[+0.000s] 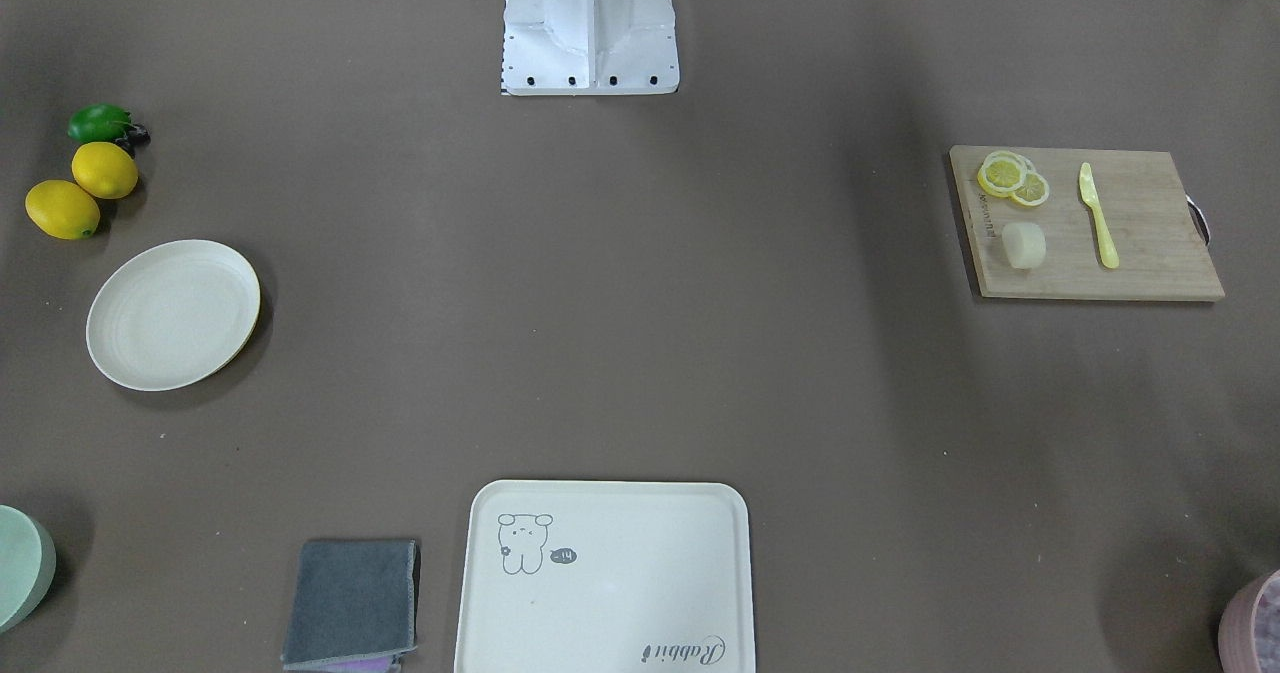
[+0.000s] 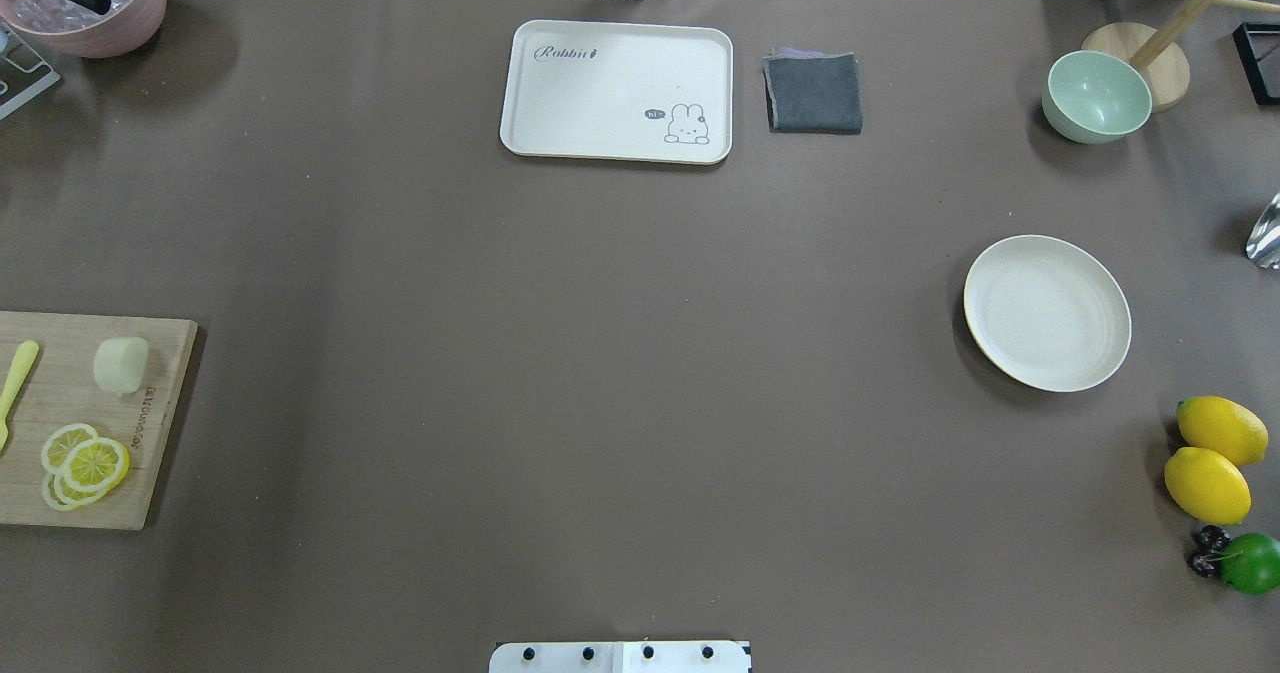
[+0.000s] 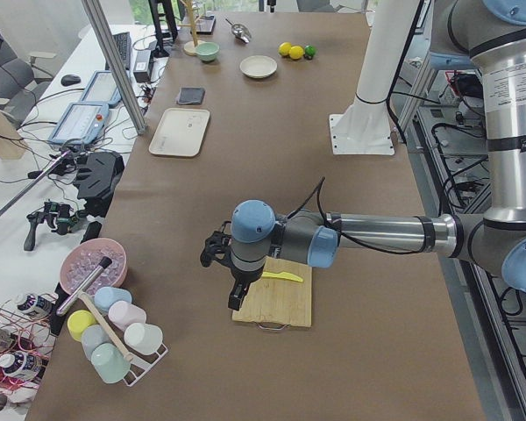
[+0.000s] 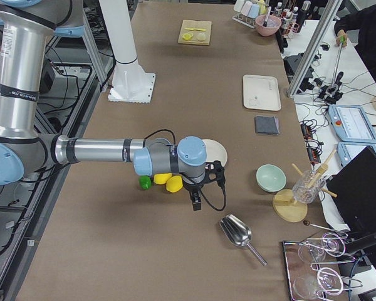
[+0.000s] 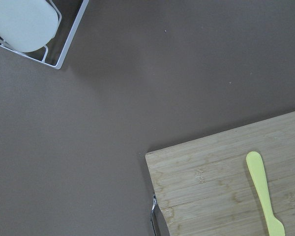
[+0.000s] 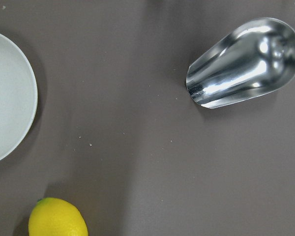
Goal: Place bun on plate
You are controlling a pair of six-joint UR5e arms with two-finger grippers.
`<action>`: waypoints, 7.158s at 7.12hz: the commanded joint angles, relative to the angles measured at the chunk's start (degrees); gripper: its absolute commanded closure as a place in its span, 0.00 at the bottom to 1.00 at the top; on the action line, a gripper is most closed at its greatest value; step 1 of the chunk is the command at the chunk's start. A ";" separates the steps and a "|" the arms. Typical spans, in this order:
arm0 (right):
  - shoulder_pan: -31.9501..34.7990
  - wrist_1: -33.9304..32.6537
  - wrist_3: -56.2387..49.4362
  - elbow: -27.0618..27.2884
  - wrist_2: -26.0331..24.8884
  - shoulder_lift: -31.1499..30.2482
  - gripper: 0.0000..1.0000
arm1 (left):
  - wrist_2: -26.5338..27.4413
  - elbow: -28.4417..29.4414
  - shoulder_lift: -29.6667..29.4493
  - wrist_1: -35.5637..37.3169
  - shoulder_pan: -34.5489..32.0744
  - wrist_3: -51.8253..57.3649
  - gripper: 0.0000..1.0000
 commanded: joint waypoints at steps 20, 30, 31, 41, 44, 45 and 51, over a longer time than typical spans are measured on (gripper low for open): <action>0.69 0.04 0.55 0.23 1.03 -0.19 0.00 | -0.40 -1.11 0.42 -2.60 0.39 -2.71 0.03; -1.41 4.17 4.15 0.23 1.21 -0.01 0.00 | 9.34 -1.56 -1.78 -24.66 31.99 -54.12 0.03; -1.50 4.17 4.07 0.14 1.21 0.07 0.00 | 9.44 -1.47 -2.40 -24.74 33.68 -56.24 0.03; -2.12 4.26 4.06 -1.44 1.30 -0.01 0.00 | 15.07 1.52 -3.28 -25.01 42.40 -58.90 0.53; -2.47 5.65 4.24 -1.35 1.30 0.07 0.00 | 14.98 1.17 -3.19 -24.83 41.79 -58.99 0.78; -3.08 6.53 4.50 -1.26 1.30 0.16 0.00 | 14.98 1.08 -3.19 -24.83 41.79 -58.99 0.80; -7.46 7.07 11.31 -1.00 1.56 2.26 0.00 | 14.37 -2.50 -3.37 -24.22 41.26 -59.68 0.80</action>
